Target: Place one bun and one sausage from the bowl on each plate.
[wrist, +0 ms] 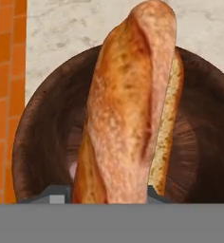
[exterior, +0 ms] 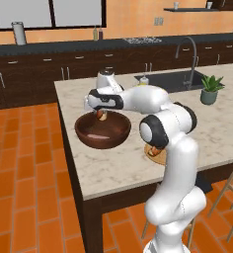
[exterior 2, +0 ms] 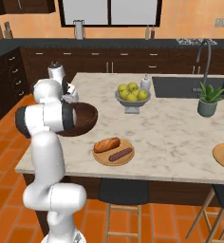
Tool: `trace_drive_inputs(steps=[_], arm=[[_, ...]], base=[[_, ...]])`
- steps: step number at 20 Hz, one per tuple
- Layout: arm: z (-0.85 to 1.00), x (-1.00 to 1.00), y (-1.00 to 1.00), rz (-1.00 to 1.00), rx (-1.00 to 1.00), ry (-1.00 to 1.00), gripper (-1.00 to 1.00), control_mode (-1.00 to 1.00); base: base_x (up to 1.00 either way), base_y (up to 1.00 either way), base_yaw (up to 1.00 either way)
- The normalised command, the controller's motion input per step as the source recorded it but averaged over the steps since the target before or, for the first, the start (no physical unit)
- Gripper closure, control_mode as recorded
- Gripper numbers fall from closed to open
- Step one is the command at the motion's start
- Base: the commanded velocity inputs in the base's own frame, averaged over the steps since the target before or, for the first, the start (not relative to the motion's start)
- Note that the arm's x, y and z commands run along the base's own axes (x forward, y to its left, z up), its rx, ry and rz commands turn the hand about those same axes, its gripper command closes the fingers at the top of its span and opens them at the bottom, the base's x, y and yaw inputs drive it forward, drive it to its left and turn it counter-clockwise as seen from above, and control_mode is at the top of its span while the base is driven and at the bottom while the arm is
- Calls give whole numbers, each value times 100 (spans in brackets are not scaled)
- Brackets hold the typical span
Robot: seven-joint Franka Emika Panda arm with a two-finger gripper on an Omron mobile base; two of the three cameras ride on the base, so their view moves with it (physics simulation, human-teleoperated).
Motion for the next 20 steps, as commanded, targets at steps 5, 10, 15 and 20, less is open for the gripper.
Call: trace_drive_inputs(steps=[5, 10, 15, 20], arm=[[59, -100, -86, 0, 12, -16, 100, -100], [47, -100, -65, 0, 6, -7, 100, -100], [43, -100, -12, -2, 0, 8, 100, -100], [19, -80, -18, -1, 0, 1, 100, 100]], base=[[0, 0, 0], [0, 0, 0], [0, 0, 0], [-18, -11, -1]])
